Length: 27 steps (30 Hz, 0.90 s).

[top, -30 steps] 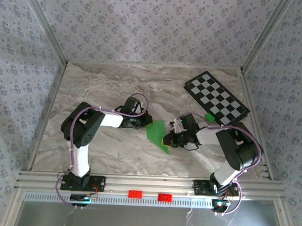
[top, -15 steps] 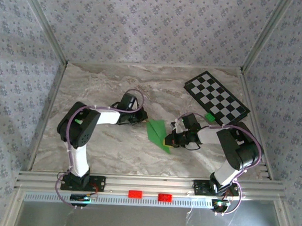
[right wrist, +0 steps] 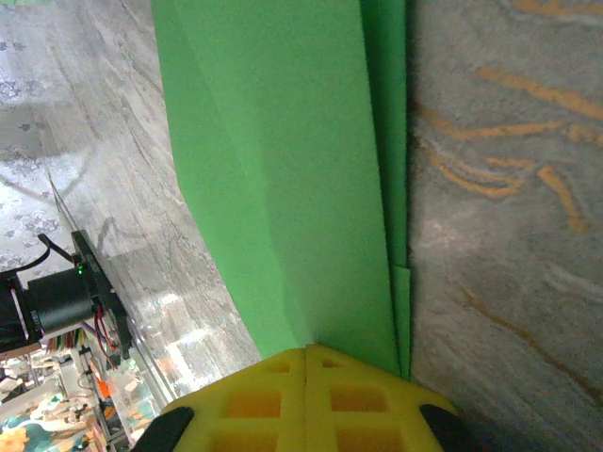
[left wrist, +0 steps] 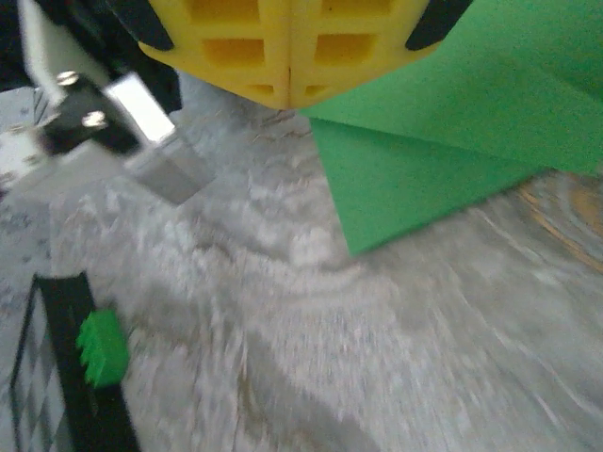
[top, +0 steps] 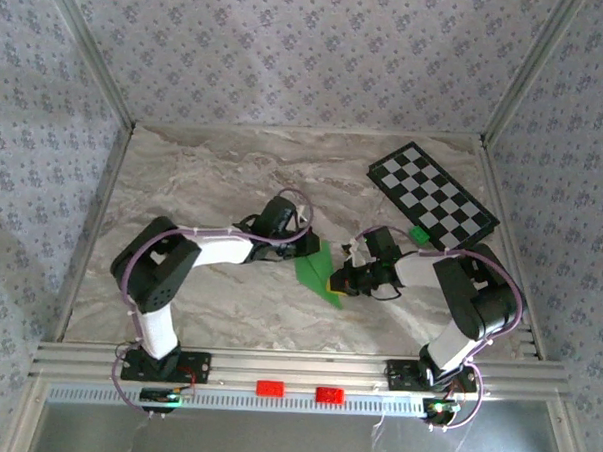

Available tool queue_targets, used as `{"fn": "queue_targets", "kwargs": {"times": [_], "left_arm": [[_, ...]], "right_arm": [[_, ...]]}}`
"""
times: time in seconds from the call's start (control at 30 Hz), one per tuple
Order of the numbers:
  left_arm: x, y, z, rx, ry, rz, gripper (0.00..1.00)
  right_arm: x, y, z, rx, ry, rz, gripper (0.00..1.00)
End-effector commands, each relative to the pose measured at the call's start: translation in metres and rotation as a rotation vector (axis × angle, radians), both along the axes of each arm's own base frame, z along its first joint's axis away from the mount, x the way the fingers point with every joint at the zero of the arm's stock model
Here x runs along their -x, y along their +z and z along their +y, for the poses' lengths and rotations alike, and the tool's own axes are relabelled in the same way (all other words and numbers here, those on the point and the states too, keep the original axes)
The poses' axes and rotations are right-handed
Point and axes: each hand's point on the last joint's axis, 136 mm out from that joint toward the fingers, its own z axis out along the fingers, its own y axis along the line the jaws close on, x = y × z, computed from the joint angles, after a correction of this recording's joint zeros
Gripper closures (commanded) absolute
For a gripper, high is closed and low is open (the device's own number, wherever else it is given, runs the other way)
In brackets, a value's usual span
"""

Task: Fold a paper plane with a square sheet of paper (pick it up from the middle)

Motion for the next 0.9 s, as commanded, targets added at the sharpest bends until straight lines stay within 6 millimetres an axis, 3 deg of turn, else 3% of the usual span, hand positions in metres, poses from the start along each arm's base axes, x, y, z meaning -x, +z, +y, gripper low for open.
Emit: {"fn": "queue_targets", "kwargs": {"times": [0.0, 0.17, 0.37, 0.53, 0.63, 0.7, 0.87], "left_arm": [[0.000, -0.023, 0.000, -0.010, -0.001, 0.043, 0.96], [0.003, -0.053, 0.013, -0.084, 0.021, 0.082, 0.99], [0.013, -0.065, 0.024, -0.121, 0.006, 0.118, 1.00], [0.011, -0.066, 0.024, -0.096, 0.011, 0.122, 1.00], [0.011, -0.067, 0.022, -0.093, 0.005, 0.128, 1.00], [0.012, -0.070, 0.023, -0.098, 0.006, 0.136, 1.00], [0.015, -0.081, 0.030, -0.129, 0.025, 0.173, 1.00]], "right_arm": [[0.033, -0.037, -0.030, 0.175, -0.033, 0.164, 1.00], [0.015, -0.012, -0.013, 0.083, -0.053, 0.111, 1.00], [-0.017, 0.025, 0.012, 0.090, -0.051, -0.032, 1.00], [-0.038, 0.011, 0.028, 0.096, -0.088, -0.017, 1.00], [-0.038, -0.008, 0.031, 0.128, -0.083, 0.010, 1.00], [-0.029, -0.022, 0.026, 0.155, -0.075, 0.041, 1.00], [0.002, -0.032, 0.010, 0.194, -0.051, 0.065, 1.00]]}}
